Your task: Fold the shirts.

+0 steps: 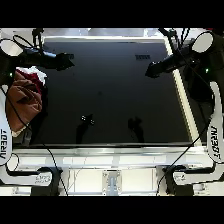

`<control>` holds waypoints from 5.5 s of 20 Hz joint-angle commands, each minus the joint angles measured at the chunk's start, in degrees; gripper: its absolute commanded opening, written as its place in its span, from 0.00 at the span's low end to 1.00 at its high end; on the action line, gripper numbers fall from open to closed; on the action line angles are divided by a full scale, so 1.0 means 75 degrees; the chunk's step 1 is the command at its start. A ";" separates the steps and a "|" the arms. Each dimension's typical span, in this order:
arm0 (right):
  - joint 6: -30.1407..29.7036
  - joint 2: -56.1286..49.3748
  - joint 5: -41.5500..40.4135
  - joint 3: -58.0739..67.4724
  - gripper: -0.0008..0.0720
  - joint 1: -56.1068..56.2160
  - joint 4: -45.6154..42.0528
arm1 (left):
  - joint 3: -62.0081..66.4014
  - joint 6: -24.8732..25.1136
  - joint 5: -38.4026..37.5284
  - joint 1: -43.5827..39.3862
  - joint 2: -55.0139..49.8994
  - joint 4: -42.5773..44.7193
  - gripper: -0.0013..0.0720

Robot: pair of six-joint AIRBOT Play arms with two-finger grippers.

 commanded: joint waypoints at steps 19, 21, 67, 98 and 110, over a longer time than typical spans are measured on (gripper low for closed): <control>-0.1600 0.0000 -0.2177 -0.0003 0.87 -0.0009 -0.0017 | -0.0003 0.0017 0.0189 -0.0009 -0.0015 0.0023 0.04; -0.1577 0.0000 -0.2632 -0.0003 0.87 -0.0006 0.0149 | -0.0003 0.0137 0.0833 0.0117 -0.0044 0.1577 0.07; -0.0300 0.0323 0.0624 0.1524 0.55 -0.0015 -0.0965 | -0.0003 -0.0906 0.1419 -0.3955 -0.0557 0.2381 0.97; 0.0597 -0.0029 -0.2958 -0.6394 0.74 -0.1580 0.0347 | -0.0006 0.0370 -0.1148 -0.3617 -0.3267 0.1154 0.98; -0.0154 -0.0035 -0.3450 -0.6344 0.04 -0.1469 0.1157 | 0.0000 0.0376 -0.0685 -0.3663 -0.3573 0.1067 0.04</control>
